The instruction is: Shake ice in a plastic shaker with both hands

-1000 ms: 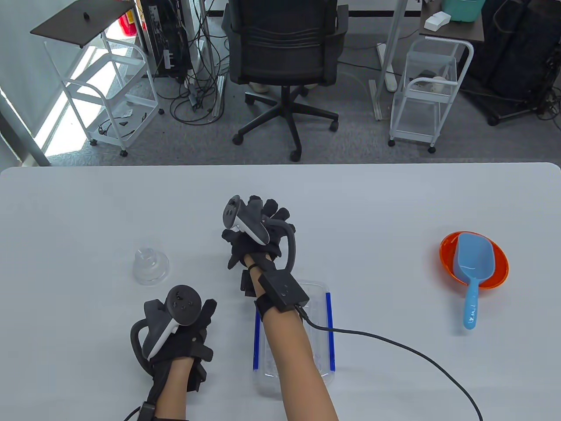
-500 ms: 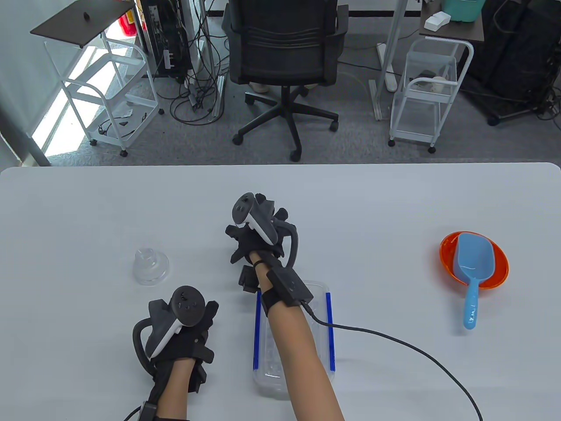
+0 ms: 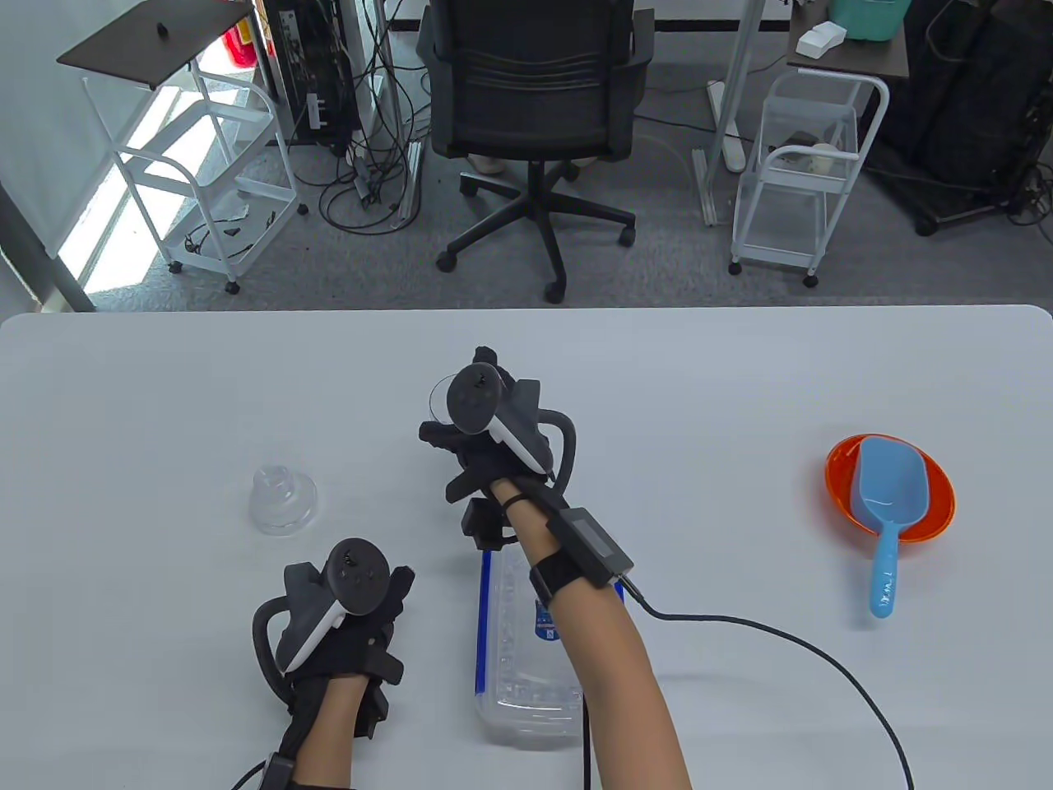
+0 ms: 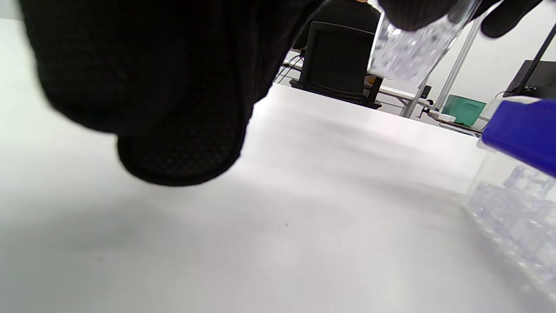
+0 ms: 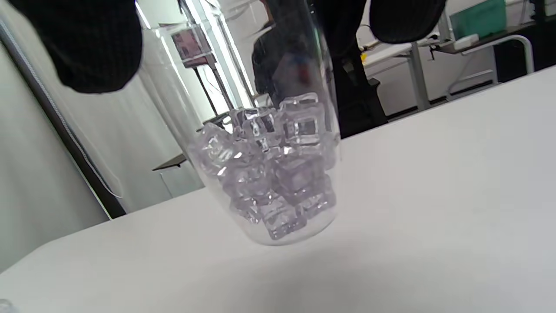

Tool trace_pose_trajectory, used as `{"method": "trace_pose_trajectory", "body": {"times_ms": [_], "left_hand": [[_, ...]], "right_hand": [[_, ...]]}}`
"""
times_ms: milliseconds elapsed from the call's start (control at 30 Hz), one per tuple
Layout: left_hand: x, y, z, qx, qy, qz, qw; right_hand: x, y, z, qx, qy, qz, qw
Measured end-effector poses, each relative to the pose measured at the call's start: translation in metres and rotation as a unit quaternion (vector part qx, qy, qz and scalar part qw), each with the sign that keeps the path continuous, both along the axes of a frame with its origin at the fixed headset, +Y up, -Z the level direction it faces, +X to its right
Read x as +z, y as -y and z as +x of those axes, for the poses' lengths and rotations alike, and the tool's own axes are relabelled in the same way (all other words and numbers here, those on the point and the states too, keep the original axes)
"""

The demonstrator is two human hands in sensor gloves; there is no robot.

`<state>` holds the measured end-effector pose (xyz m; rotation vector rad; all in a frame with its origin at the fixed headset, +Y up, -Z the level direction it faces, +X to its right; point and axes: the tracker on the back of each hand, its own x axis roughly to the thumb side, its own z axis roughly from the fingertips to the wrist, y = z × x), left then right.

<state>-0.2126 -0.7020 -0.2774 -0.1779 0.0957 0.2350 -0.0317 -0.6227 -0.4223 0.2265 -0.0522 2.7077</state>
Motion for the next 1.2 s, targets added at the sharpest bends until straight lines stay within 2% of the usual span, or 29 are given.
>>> {"method": "trace_pose_trajectory", "body": {"times_ms": [33,167,200,300,400,467,633,733,800,933,1067,1133,1200], "left_hand": [[0.0,0.0,0.001,-0.003,0.004,-0.002,1.0],[0.001,-0.001,0.005,0.001,0.014,0.003,1.0],[0.002,-0.001,0.006,-0.001,0.017,0.007,1.0],[0.002,-0.003,0.007,-0.008,0.017,0.015,1.0],[0.003,-0.003,0.007,-0.012,0.016,0.027,0.999],[0.003,-0.004,0.008,-0.018,0.016,0.039,0.999],[0.003,-0.003,0.01,-0.063,0.015,0.064,0.996],[-0.001,0.002,0.01,-0.07,0.016,0.065,0.995],[-0.004,-0.004,0.008,-0.05,0.012,0.088,0.995],[-0.017,-0.031,-0.014,-0.014,-0.009,0.163,0.987],[-0.033,-0.056,-0.059,-0.053,-0.044,0.242,0.968],[-0.043,-0.054,-0.079,-0.072,-0.049,0.244,0.966],[-0.055,-0.047,-0.1,-0.098,-0.052,0.209,0.972]], "right_hand": [[0.011,-0.012,0.011,-0.004,-0.014,0.022,1.0],[0.044,-0.037,0.04,-0.005,-0.041,0.066,0.997],[0.06,-0.044,0.053,-0.009,-0.044,0.082,0.996],[0.094,-0.05,0.078,-0.027,-0.045,0.099,0.994],[0.125,-0.047,0.097,-0.053,-0.041,0.1,0.993],[0.15,-0.042,0.11,-0.067,-0.046,0.126,0.989],[0.187,-0.022,0.127,-0.073,-0.044,0.151,0.985],[0.196,-0.013,0.134,-0.103,-0.048,0.174,0.978],[0.2,-0.012,0.137,-0.118,-0.058,0.177,0.975],[0.208,-0.007,0.138,-0.15,-0.07,0.192,0.967],[0.207,-0.004,0.139,-0.156,-0.061,0.194,0.967],[0.206,-0.002,0.14,-0.164,-0.058,0.192,0.966],[0.205,0.0,0.143,-0.172,-0.056,0.19,0.965]]}}
